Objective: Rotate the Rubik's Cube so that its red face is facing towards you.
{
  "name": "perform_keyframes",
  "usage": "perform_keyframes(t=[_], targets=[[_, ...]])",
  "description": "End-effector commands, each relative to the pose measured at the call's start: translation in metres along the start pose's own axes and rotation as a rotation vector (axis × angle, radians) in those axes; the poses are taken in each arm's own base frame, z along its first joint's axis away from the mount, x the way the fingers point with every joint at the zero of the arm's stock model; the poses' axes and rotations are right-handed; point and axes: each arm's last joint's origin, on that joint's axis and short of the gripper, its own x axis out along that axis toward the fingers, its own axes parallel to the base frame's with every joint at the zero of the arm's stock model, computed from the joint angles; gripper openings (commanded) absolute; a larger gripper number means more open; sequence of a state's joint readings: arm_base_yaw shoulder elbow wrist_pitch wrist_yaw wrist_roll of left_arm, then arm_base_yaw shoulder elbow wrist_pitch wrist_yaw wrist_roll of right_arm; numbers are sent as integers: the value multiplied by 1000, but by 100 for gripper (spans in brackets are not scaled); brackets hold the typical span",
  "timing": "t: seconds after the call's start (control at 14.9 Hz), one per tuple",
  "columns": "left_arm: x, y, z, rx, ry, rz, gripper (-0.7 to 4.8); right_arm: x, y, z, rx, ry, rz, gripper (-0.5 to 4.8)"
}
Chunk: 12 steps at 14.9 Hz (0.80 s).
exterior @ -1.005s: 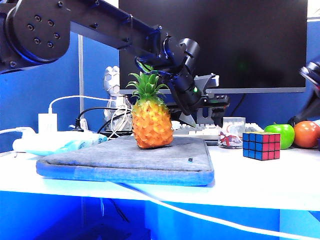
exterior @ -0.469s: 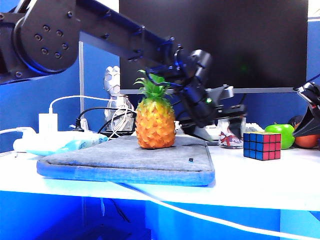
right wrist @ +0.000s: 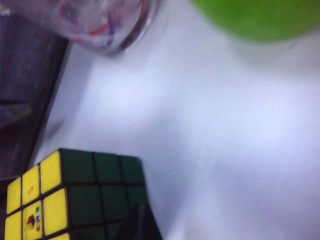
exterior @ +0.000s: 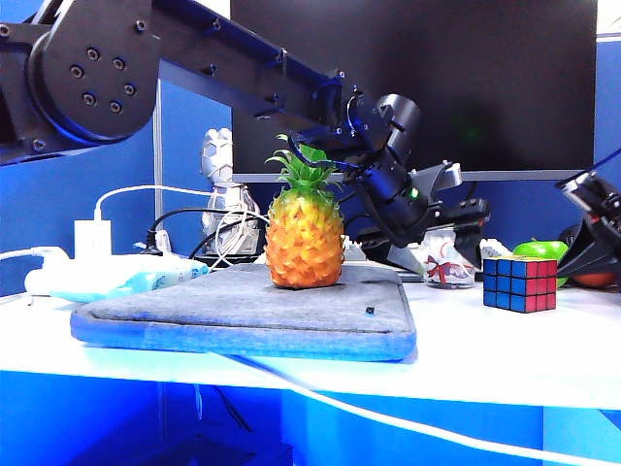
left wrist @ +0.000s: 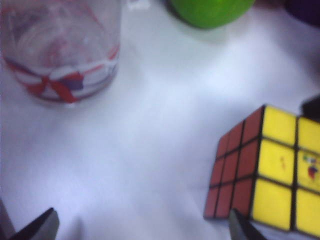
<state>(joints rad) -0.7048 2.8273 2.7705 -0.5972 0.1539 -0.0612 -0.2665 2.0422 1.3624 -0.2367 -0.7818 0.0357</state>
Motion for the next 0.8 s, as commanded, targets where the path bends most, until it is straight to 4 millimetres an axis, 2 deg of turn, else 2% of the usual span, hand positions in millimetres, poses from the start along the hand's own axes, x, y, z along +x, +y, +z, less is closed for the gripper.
perform_keyframes(t=[0.07,0.2,0.47,0.6,0.8], targets=[[1,-2,5,-8,-55,-29,456,6,7,0,2,14,49,-5],[7,-2,4,-61,-94,-64,450,10,13,-3,19,47,79,-5],[18,-5,-6,-63,-77,-94,442,15,22,-7,33,87,116,-5],[17,-4,-5,-41,-83,-85,442,15,22,-6,25,78,111,-5],[3,-1,2,62,-33,4,442,14,20,-3,9,58,85,-5]])
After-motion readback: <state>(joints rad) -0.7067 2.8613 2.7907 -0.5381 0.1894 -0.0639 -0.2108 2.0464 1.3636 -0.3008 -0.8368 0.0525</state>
